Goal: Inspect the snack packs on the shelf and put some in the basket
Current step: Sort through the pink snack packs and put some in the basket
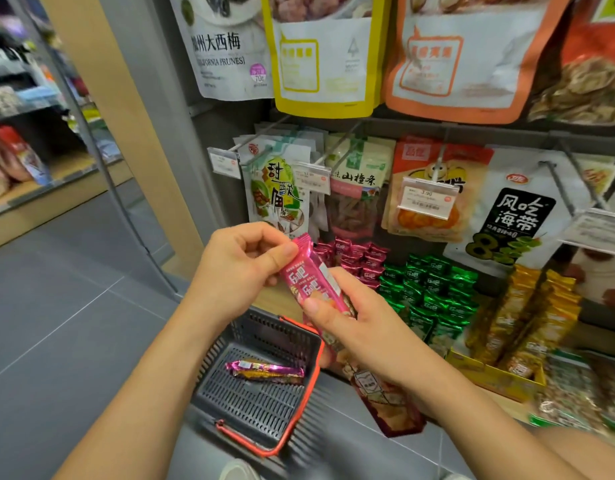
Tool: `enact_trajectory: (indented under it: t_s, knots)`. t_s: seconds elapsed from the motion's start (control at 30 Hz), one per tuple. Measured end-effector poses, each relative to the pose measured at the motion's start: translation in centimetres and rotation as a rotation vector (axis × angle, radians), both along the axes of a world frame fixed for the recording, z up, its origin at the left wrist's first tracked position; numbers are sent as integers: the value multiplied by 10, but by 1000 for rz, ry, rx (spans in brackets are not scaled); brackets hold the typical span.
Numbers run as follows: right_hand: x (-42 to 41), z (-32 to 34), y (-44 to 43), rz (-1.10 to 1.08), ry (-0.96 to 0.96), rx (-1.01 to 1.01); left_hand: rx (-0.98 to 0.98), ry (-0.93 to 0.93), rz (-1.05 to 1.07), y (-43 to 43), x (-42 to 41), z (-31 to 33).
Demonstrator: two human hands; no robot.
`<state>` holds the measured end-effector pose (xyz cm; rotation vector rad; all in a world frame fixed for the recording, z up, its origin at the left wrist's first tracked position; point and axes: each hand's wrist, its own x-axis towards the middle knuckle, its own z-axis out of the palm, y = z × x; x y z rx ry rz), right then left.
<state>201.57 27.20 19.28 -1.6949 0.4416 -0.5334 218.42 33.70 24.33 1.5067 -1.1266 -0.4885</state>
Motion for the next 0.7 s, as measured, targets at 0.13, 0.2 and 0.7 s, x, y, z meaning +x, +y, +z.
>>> enact_trajectory:
  t_s: [0.13, 0.2, 0.7]
  knots:
    - [-1, -4, 4, -238, 172, -378, 130, -8, -147, -1, -6, -5]
    - [-1, -6, 3, -341, 251, -555, 109, 17, -81, -5, -14, -10]
    - [-9, -12, 3, -77, 152, -83, 6, 433, 259, -17, -17, -17]
